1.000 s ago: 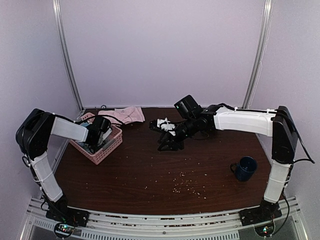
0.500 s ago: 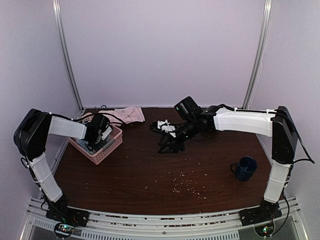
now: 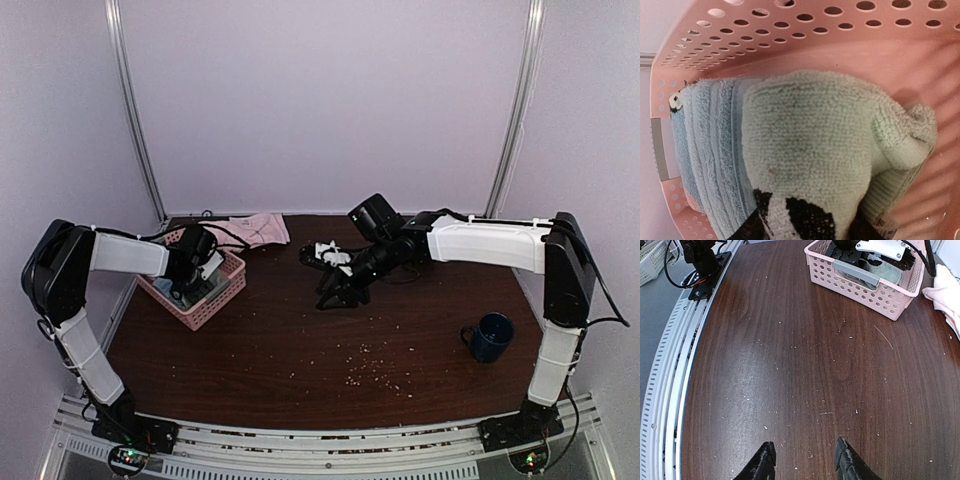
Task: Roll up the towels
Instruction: Place the towel in the storage box.
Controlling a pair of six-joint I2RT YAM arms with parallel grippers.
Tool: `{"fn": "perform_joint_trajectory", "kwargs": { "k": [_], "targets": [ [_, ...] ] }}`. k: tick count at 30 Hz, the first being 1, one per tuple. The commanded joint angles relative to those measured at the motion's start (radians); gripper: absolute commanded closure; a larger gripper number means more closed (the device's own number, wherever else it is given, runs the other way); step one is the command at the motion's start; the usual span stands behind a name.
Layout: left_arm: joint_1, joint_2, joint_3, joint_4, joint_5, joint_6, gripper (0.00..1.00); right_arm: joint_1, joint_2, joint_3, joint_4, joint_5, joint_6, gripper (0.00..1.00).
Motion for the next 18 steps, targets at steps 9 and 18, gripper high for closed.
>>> {"fn": "perform_joint_trajectory", "kwargs": {
  "k": [9,18],
  "targets": [
    [0.003,-0.109,0.026,-0.073,0.055,-0.009,0.44,0.001,-0.025,0.027,-0.025,-0.032,-0.004,0.57],
    [0.004,-0.114,0.018,-0.089,0.092,0.002,0.41,0.001,-0.021,0.033,-0.036,-0.042,-0.007,0.57]
  ]
}}
